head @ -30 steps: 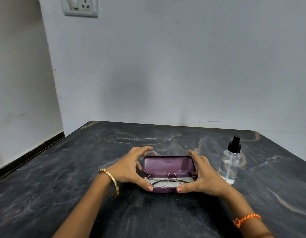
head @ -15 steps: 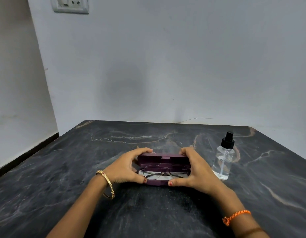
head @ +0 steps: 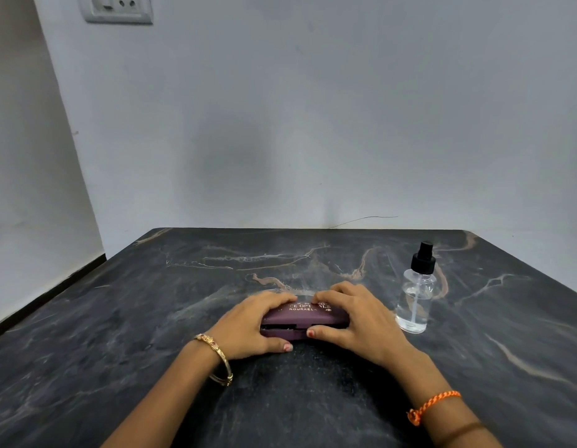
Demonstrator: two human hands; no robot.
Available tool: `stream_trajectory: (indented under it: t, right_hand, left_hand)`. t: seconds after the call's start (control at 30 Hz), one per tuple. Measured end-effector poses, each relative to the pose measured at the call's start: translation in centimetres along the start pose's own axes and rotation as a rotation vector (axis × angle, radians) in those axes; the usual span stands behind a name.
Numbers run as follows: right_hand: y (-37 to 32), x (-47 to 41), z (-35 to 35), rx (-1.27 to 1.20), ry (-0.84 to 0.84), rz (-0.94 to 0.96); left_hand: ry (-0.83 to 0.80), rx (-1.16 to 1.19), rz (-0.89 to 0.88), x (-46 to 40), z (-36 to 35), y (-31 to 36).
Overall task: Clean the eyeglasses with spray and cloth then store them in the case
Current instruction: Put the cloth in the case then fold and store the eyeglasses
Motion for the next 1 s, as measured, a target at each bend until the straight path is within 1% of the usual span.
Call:
stream_trajectory:
  t: [0.13,0.23,0.43,0.57,0.73,0.83,1.0]
  right_hand:
    - [-0.2,-0.2,-0.6,0.097,-0.049,0.023]
    - [-0.2,-0.3,-0.8,0.116,-0.054,0.027]
    - [0.0,-0.3,-0.8,0.151,-0.035,0.026]
    - [0.0,-0.3,-0.7,0.155,-0.048,0.021]
    - [0.1,-0.3,-0.6,0.092,-0.089,0.018]
    - [0.3,-0.3,-0.5,0.106,-0.120,0.031]
    - [0.3,-0.3,-0.5,0.149,-0.116,0.044]
  left_hand:
    - [-0.025,-0.099,0.002,0.0,-0.2,-0.1]
    - [-0.027,-0.149,0.013,0.1,-0.4,0.0]
    - [0.069,-0.214,-0.052,0.4,-0.9,0.2]
    - [0.087,-0.291,-0.068,0.4,-1.1,0.1]
    - [0.087,-0.399,-0.069,0.4,-1.1,0.2]
    - [0.072,-0.415,-0.067,0.5,-1.2,0.2]
    - [0.074,-0.414,-0.063,0.6,-1.1,0.4]
Point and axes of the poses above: each hand's wrist, its own x-axis away from the middle knuckle, its own z-axis out of the back of the hand, y = z × x, the point moved 2 cm from there along -x, towards the middle knuckle, and after that the axes turned 12 degrees about -y, right-handed, at the moved point
